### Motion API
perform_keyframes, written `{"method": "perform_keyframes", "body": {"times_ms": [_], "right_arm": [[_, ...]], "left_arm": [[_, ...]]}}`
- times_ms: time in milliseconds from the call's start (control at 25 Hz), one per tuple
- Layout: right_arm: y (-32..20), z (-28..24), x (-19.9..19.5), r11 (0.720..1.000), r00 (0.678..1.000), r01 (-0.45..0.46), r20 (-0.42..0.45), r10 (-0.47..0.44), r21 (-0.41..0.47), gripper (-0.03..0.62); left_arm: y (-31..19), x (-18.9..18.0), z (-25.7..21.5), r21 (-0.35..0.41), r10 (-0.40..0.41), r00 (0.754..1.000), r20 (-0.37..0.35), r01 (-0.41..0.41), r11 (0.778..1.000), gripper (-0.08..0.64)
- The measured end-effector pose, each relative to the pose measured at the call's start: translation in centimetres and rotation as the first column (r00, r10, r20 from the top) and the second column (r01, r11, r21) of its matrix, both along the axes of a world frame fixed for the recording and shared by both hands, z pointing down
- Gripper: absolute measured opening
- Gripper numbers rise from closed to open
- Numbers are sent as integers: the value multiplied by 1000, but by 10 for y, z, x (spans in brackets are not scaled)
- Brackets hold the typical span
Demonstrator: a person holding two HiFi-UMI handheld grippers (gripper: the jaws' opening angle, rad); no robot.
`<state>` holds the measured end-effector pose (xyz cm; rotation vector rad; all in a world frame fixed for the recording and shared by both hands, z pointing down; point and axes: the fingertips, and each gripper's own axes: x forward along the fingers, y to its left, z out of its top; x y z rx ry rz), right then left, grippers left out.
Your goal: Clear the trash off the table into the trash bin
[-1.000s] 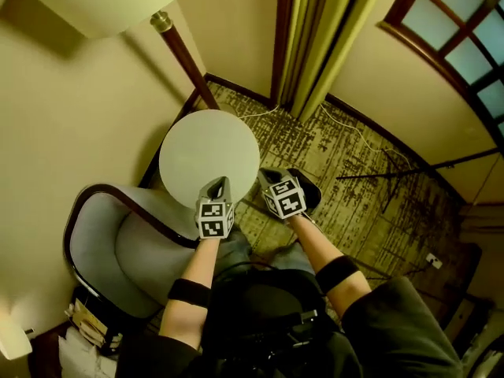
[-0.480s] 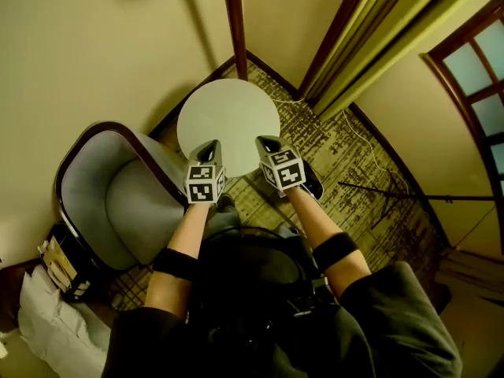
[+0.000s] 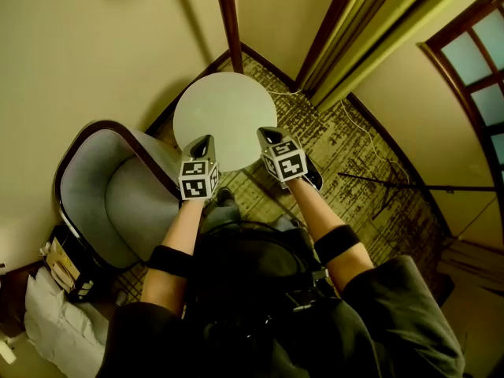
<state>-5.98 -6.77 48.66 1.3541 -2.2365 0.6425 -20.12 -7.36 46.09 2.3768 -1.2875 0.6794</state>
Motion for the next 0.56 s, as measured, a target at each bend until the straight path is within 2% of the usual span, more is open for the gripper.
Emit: {"method": "perform_keyframes", "body": {"times_ms": [560], "right_arm": [[-9,3,-12,1000,1000,27,-11,-27,7,0]], "left_arm": [[-8,-13,4,-10,0,1000,15,0,1000,0]]}}
